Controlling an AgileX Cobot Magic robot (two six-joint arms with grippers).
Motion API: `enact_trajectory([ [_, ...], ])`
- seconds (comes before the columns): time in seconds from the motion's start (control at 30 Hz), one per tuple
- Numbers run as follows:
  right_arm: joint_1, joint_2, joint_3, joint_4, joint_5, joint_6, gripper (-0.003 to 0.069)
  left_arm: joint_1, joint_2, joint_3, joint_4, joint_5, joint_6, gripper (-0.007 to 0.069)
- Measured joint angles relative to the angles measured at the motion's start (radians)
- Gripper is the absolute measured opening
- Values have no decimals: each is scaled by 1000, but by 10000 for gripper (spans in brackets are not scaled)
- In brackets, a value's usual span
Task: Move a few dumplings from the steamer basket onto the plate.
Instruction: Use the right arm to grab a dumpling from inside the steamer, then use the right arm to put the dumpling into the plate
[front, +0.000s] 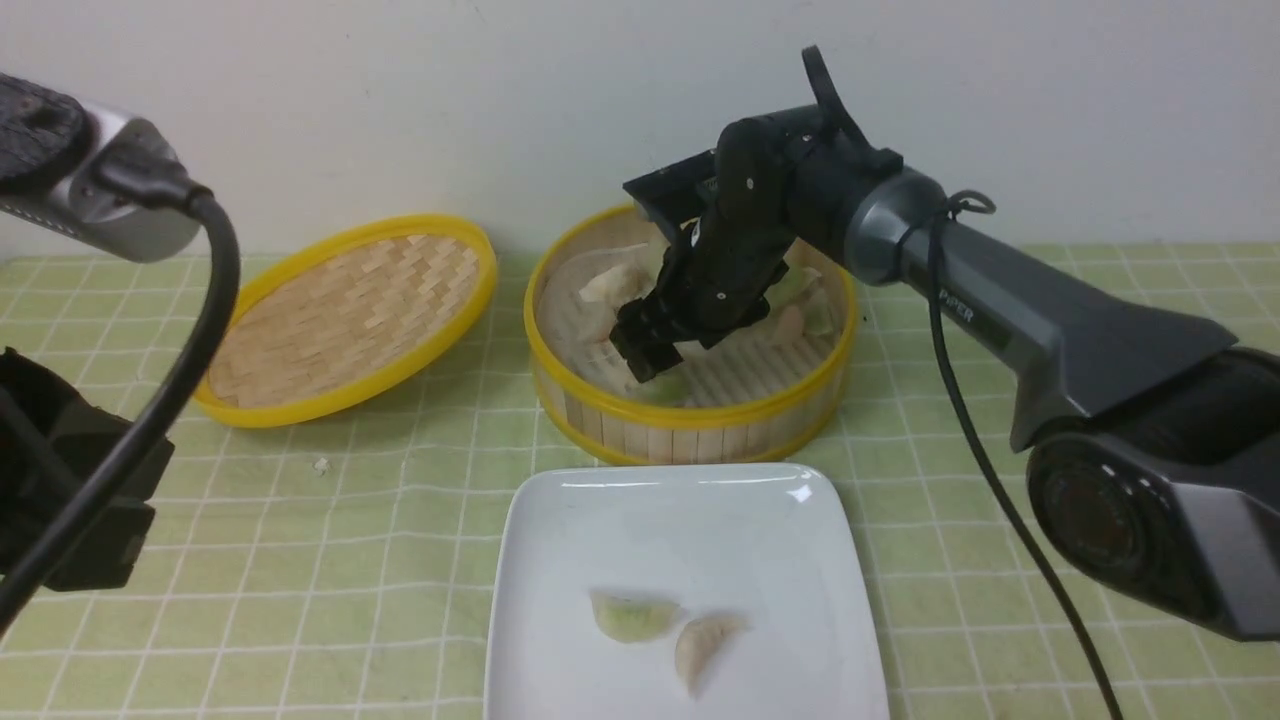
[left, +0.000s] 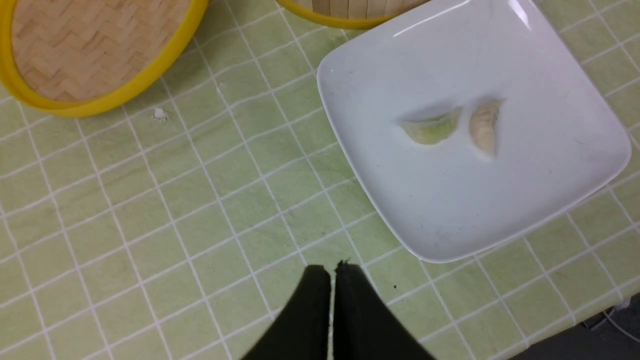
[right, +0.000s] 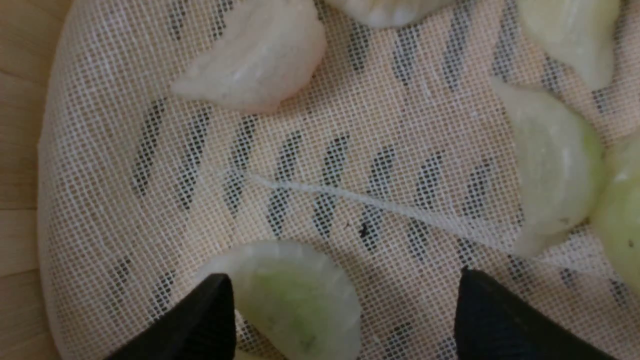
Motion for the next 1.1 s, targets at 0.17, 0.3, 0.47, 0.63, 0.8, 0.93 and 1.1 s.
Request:
enact_trajectory([
  [0.17, 0, 1, 0, 10, 8, 0, 407, 0, 0, 0, 0, 0, -1, -6],
  [0.3, 1, 1, 0, 18, 4, -1, 208, 0, 0, 0, 0, 0, -1, -6],
  [0.47, 1, 2, -26, 14, 19, -1, 155, 0, 0, 0, -1, 1, -1, -6],
  [0.63, -5, -10, -113, -7, 102, 19, 155, 0, 0, 0, -1, 1, -1, -6],
  [0.8, -17, -121, -106, 0, 109, 45, 155, 0, 0, 0, -3, 1, -1, -6],
  [0.93, -18, -355, 166, 50, 110, 46, 155, 0, 0, 0, -2, 2, -1, -6],
  [1.1, -13, -555, 532, 132, 110, 17, 155, 0, 0, 0, -1, 0, -1, -6],
])
